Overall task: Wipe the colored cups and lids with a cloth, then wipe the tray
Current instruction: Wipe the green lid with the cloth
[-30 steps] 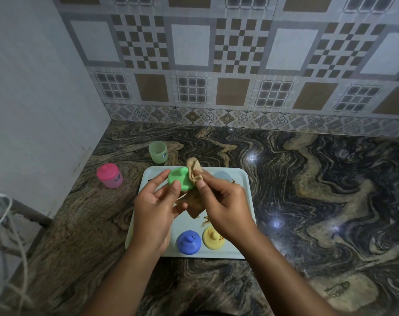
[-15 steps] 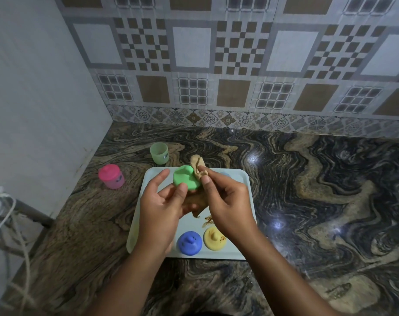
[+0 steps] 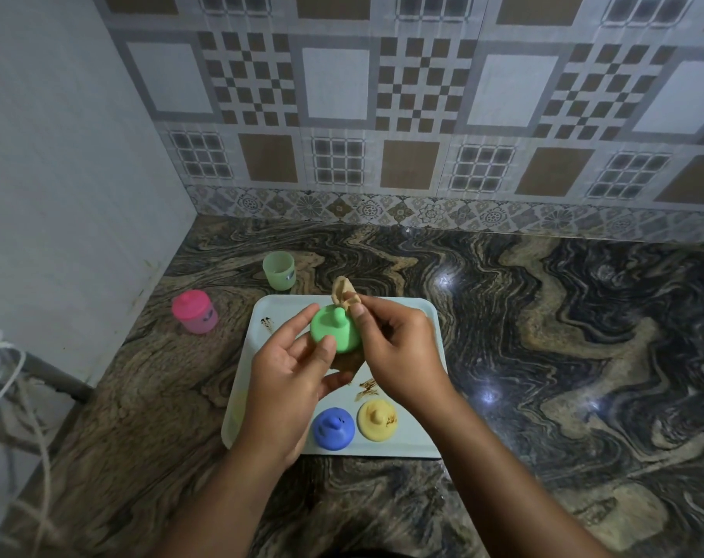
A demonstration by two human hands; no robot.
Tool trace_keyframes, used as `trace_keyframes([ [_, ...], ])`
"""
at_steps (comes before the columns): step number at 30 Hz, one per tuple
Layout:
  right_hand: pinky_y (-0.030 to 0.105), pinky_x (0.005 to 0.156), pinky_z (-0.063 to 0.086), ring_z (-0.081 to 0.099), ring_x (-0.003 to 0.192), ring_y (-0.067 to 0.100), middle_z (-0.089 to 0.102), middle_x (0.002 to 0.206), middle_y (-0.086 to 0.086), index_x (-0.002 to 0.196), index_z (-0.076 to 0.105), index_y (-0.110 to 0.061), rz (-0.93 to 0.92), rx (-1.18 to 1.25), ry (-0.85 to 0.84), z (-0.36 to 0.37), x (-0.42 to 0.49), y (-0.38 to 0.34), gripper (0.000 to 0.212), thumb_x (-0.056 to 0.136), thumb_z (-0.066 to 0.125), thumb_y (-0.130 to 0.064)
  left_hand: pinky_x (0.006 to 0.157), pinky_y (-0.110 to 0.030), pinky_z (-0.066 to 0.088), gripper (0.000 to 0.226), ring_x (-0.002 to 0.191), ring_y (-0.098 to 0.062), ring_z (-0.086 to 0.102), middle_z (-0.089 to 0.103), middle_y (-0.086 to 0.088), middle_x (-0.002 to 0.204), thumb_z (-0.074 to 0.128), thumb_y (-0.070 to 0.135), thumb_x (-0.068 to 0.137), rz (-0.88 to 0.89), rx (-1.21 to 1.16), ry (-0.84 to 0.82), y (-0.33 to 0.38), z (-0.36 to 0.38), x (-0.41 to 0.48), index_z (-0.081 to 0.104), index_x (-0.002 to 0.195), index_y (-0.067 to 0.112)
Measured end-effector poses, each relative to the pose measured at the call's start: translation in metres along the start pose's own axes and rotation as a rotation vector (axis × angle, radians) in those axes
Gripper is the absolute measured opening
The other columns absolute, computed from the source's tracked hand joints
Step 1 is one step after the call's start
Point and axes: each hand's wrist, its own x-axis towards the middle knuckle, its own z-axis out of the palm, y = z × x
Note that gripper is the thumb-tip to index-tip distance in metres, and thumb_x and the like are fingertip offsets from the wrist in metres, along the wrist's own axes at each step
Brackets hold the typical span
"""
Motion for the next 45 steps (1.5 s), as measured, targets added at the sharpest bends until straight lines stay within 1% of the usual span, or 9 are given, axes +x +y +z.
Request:
trace_keyframes([
  [5, 0.043, 0.075, 0.064, 0.077, 0.078, 0.012, 0.079, 0.097, -0.008, 0.12, 0.074, -0.018, -0.054, 0.083, -0.004, -0.001, -0.009, -0.004, 0.023, 0.102, 0.059, -0.02, 0.068, -0.032, 0.059, 0.034, 0.094, -0.017, 0.074, 0.077, -0.006, 0.103, 0.057, 0.007, 0.096, -0.008, -0.067, 0.091, 0.004, -0.004, 0.008, 0.057, 0.129, 0.016],
  [8, 0.015, 0.077, 0.057, 0.067, 0.085, -0.015, 0.068, 0.1, -0.039, 0.118, 0.075, -0.015, -0.164, -0.021, -0.006, 0.001, -0.019, -0.004, 0.024, 0.099, 0.063, -0.01, 0.068, -0.031, 0.056, 0.033, 0.095, -0.017, 0.072, 0.076, -0.008, 0.107, 0.053, 0.008, 0.098, -0.017, -0.06, 0.067, 0.006, -0.008, 0.012, 0.059, 0.13, 0.015],
  [16, 0.06, 0.064, 0.058, 0.076, 0.064, 0.031, 0.077, 0.072, 0.013, 0.099, 0.075, -0.025, 0.042, 0.109, -0.072, -0.002, -0.003, -0.017, 0.021, 0.104, 0.055, -0.021, 0.057, -0.027, 0.054, 0.028, 0.092, -0.017, 0.073, 0.075, -0.008, 0.109, 0.053, 0.017, 0.099, -0.077, -0.047, 0.042, 0.007, -0.014, 0.013, 0.063, 0.125, 0.014],
  [19, 0.049, 0.075, 0.062, 0.077, 0.082, 0.023, 0.08, 0.086, 0.001, 0.101, 0.075, -0.032, 0.07, 0.108, 0.003, 0.005, 0.0, -0.013, 0.021, 0.103, 0.058, -0.018, 0.068, -0.036, 0.061, 0.032, 0.098, -0.016, 0.073, 0.076, -0.003, 0.109, 0.057, 0.017, 0.095, -0.02, -0.007, 0.054, 0.004, -0.007, 0.008, 0.06, 0.127, 0.019],
  [23, 0.033, 0.061, 0.06, 0.076, 0.071, 0.015, 0.078, 0.081, -0.011, 0.107, 0.073, -0.03, 0.035, 0.161, 0.005, 0.006, -0.004, -0.01, 0.022, 0.103, 0.058, -0.015, 0.068, -0.035, 0.061, 0.044, 0.091, -0.016, 0.074, 0.077, -0.005, 0.101, 0.059, 0.002, 0.094, 0.021, -0.033, 0.102, 0.004, -0.005, 0.008, 0.05, 0.132, 0.023],
  [30, 0.034, 0.08, 0.062, 0.075, 0.093, 0.006, 0.079, 0.1, -0.009, 0.121, 0.074, -0.02, -0.084, 0.004, -0.011, 0.005, -0.01, 0.001, 0.024, 0.1, 0.061, -0.02, 0.064, -0.028, 0.054, 0.035, 0.095, -0.019, 0.067, 0.073, -0.01, 0.114, 0.045, 0.001, 0.101, -0.05, -0.029, -0.02, 0.013, -0.021, 0.013, 0.063, 0.129, 0.014],
  [36, 0.058, 0.066, 0.058, 0.075, 0.075, 0.035, 0.08, 0.083, 0.003, 0.107, 0.077, -0.025, 0.028, 0.05, -0.032, 0.004, -0.001, -0.002, 0.019, 0.102, 0.058, -0.023, 0.061, -0.029, 0.055, 0.029, 0.09, -0.018, 0.07, 0.073, -0.011, 0.113, 0.048, 0.015, 0.101, -0.104, -0.087, 0.012, 0.013, -0.018, 0.014, 0.064, 0.125, 0.012],
  [41, 0.045, 0.047, 0.059, 0.072, 0.055, 0.03, 0.076, 0.079, 0.015, 0.099, 0.075, -0.031, 0.051, 0.187, -0.013, 0.01, -0.005, -0.005, 0.026, 0.104, 0.055, -0.014, 0.076, -0.038, 0.06, 0.047, 0.105, -0.018, 0.071, 0.074, -0.002, 0.114, 0.059, 0.015, 0.091, 0.009, -0.032, 0.002, 0.004, -0.006, 0.003, 0.051, 0.137, 0.018],
  [45, 0.041, 0.058, 0.061, 0.075, 0.061, 0.027, 0.079, 0.086, 0.004, 0.118, 0.074, -0.017, -0.023, 0.154, -0.04, 0.008, -0.013, -0.001, 0.023, 0.103, 0.057, -0.015, 0.064, -0.028, 0.058, 0.034, 0.09, -0.014, 0.073, 0.078, -0.003, 0.1, 0.055, 0.005, 0.097, 0.013, -0.043, 0.09, 0.007, -0.011, 0.009, 0.057, 0.13, 0.015],
])
